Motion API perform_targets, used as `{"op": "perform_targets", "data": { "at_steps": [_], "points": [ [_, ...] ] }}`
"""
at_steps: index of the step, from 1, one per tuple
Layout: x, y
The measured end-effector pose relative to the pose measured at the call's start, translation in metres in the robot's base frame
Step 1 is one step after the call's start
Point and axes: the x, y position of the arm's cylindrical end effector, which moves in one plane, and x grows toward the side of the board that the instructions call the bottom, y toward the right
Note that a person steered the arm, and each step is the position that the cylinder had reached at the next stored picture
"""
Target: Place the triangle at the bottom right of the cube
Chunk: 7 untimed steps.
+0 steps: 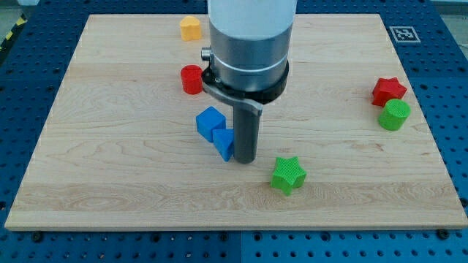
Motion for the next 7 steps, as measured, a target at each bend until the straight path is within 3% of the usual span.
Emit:
{"op": "perform_targets", "data": {
  "at_steps": [7],
  "points": [
    [0.021,0.005]
  ]
}}
